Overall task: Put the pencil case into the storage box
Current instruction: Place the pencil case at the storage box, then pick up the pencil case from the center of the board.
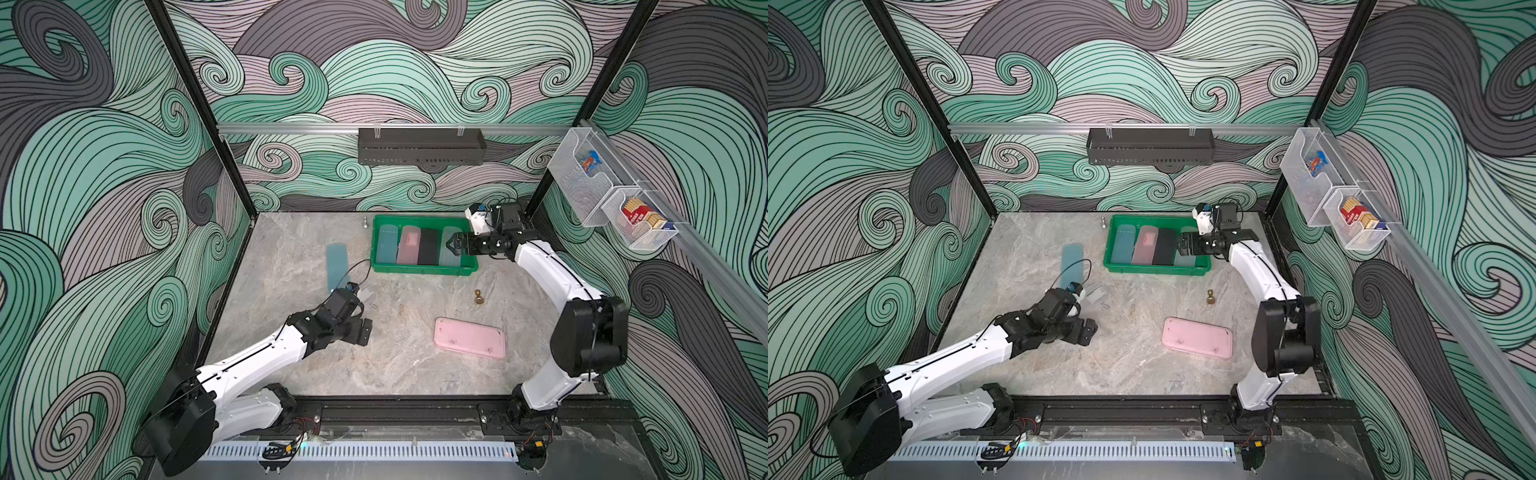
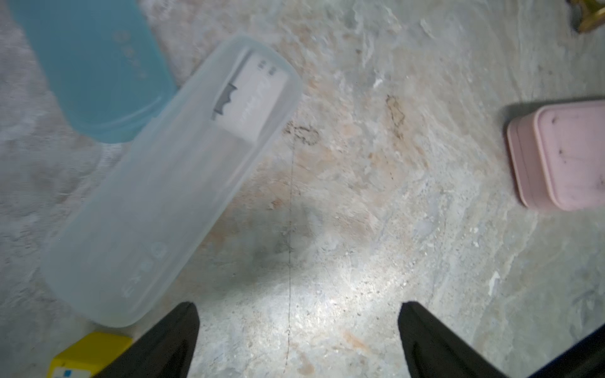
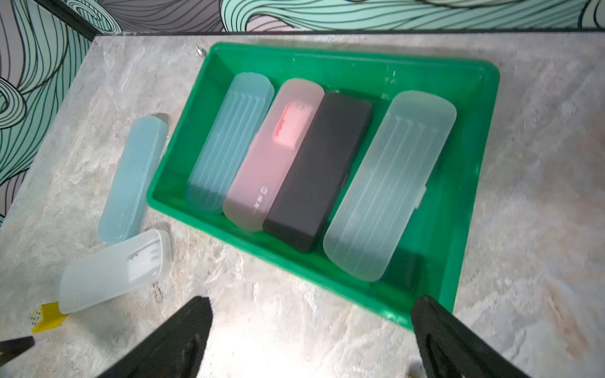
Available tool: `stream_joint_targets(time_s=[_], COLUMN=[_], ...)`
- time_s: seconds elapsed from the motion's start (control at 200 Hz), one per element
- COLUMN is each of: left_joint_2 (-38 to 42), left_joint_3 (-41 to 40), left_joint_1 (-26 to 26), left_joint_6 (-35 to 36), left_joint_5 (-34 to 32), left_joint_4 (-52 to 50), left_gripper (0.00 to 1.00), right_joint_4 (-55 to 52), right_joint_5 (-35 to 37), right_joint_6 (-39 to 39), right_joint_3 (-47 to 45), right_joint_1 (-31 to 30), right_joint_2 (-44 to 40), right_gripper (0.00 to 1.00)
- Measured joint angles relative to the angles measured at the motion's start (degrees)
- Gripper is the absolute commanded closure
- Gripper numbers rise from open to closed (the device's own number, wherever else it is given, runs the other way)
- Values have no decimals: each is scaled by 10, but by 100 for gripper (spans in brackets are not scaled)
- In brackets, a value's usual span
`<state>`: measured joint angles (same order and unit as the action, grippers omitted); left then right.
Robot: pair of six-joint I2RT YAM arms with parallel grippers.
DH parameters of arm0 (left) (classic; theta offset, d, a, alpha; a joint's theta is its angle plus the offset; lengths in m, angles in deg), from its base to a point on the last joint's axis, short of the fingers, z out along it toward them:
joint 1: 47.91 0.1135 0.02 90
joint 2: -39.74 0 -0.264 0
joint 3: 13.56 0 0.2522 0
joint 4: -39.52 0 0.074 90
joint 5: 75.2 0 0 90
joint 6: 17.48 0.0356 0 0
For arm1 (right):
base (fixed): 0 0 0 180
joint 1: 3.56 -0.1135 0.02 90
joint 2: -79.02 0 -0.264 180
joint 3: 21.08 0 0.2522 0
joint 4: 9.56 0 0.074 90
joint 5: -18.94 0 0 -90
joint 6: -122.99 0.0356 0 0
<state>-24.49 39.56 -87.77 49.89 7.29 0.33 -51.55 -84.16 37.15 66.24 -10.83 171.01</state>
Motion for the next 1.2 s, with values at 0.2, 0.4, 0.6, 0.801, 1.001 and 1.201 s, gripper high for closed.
stream_joint_targets(time_s=[0.2, 0.4, 0.6, 0.801, 1.001, 1.201], left_joint_2=[-24, -122, -272, -417, -491, -566], left_joint_3=[122, 214, 276, 371, 432, 535], left_joint_1=[46, 118, 160, 191, 219, 244], left_joint_6=[-6, -9, -13, -12, -12, -7], left_joint_5=[-49, -73, -64, -40, -22, -7], left_joint_4=[-50, -77, -85, -113, -132, -151], left_gripper=[1, 1, 1, 1, 1, 1], right_joint_4=[24, 31, 42, 55, 61, 62], right_joint_5=[9, 9, 5, 1, -3, -3], right_joint_6=[31, 38, 39, 39, 37, 37], right_joint_3=[-145, -198, -206, -206, -206, -206], right_joint_1=[-43, -78, -92, -111, -130, -134], right_joint_2=[-63, -98, -113, -113, -112, -112], right_gripper=[1, 1, 1, 1, 1, 1])
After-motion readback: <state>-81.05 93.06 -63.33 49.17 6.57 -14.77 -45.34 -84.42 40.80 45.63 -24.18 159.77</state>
